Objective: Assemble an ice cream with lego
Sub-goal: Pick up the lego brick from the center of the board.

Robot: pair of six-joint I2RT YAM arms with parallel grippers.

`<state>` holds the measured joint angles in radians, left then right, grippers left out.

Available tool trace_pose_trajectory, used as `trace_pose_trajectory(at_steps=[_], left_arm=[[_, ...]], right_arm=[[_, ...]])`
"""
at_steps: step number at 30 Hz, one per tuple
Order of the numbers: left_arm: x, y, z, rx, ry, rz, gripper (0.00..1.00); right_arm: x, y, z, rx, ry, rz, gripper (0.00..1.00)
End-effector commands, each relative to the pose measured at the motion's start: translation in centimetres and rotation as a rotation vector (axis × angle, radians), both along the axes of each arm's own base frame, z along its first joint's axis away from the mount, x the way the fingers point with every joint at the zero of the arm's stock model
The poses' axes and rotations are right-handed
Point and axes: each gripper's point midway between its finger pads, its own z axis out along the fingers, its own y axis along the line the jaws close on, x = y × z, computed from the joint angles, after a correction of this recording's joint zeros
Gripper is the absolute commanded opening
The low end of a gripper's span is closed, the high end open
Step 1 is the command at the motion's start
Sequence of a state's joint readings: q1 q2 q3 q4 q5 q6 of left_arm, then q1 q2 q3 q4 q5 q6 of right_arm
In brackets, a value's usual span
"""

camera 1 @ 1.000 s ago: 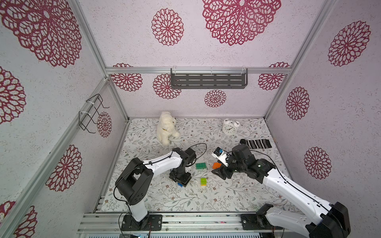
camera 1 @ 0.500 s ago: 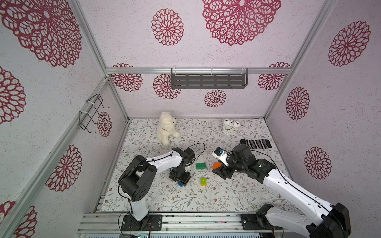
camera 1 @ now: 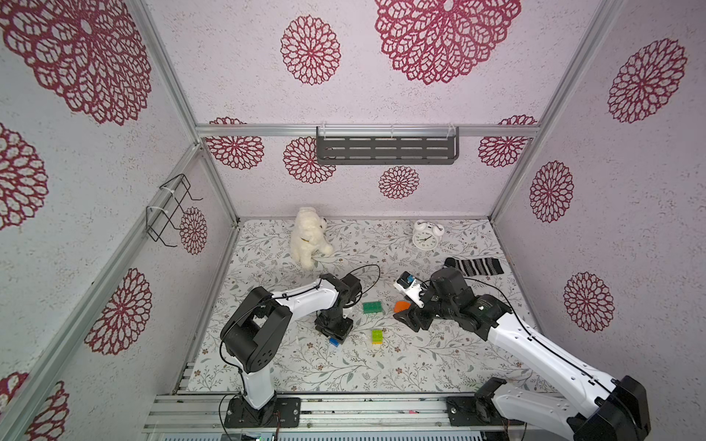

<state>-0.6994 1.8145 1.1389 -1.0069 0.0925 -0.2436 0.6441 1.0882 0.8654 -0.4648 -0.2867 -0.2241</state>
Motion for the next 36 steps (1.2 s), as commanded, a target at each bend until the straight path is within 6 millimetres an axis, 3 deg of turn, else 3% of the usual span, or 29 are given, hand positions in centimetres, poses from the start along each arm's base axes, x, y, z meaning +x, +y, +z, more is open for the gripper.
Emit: trace_pose_trajectory(at_steps=[1, 27, 36], left_arm=[[0.29, -0.26, -0.27, 0.007, -0.017, -0.012, 0.55], [0.35, -0.51, -0.05, 0.031, -0.071, -0.037, 0.43], [0.39, -0.71, 0.53, 0.011, -0.09, -0.039, 0.35]], right_arm=[[0.26, -0.2, 0.25, 0.013, -0.009, -0.024, 0.76], [0.46, -0.31, 0.24, 0.011, -0.014, -0.038, 0.76], [0.53, -0.44, 0.27, 0.01, -0.018, -0.046, 0.76]])
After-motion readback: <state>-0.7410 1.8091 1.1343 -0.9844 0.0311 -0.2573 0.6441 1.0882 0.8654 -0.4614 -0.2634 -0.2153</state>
